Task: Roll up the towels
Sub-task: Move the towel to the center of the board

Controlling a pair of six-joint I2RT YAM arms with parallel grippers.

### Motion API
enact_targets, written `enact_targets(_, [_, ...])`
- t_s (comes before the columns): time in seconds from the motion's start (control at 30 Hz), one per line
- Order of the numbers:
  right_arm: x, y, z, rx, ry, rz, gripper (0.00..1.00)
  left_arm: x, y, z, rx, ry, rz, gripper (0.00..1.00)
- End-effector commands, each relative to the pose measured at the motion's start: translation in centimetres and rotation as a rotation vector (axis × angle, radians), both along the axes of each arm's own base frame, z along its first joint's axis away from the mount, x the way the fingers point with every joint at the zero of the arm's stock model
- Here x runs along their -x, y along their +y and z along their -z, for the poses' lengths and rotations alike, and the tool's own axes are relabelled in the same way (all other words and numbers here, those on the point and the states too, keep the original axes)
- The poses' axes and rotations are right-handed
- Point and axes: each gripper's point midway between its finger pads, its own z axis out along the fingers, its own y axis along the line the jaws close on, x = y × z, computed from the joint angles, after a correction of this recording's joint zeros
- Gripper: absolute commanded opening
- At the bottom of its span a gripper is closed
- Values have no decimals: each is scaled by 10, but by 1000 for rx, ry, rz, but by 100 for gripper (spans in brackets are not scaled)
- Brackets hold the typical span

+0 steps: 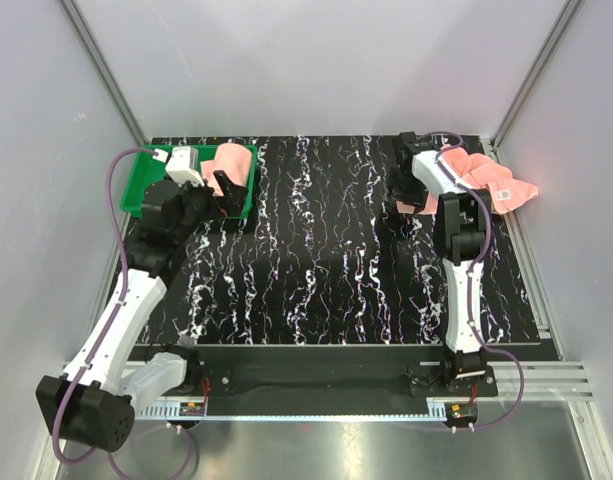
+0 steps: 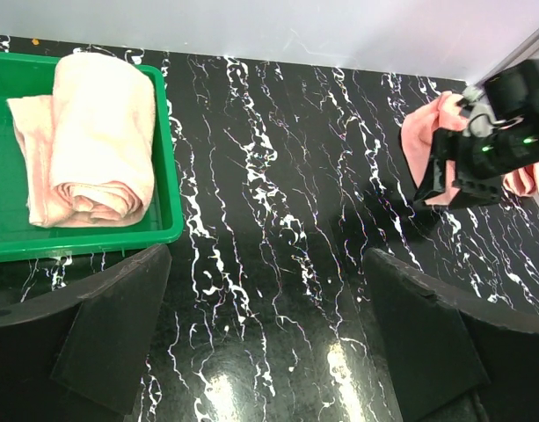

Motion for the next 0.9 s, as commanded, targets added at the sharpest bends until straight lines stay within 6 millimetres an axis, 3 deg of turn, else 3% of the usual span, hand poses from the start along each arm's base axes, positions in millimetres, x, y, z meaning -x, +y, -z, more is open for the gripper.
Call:
enact_targets(0.0, [-15, -8, 0, 20, -26, -6, 72, -1, -6, -8, 13, -27, 26, 99])
enact_targets(0.23, [-18, -12, 13, 22, -11, -19, 61, -3, -7, -7, 12, -19, 28, 99])
enact_targets(0.57, [-8, -2, 29, -38, 23, -26, 3, -5, -7, -5, 9, -11, 29, 99])
enact_targets(0.67, [-4, 5, 15, -74, 11, -24, 0, -6, -6, -4, 5, -9, 26, 99])
enact_targets(0.7, [-4, 9, -2, -91, -18, -29, 0, -6, -6, -4, 4, -7, 23, 99])
enact_targets(0.77, [4, 23, -19, -132, -33, -44, 0, -6, -4, -4, 1, -8, 14, 99])
enact_targets(0.8, [13, 38, -40, -143, -61, -73, 0, -5, -3, -6, -1, -12, 11, 99])
enact_targets(0.87, [29, 62, -61, -172, -80, -94, 0, -5, 1, -8, -1, -19, -1, 99])
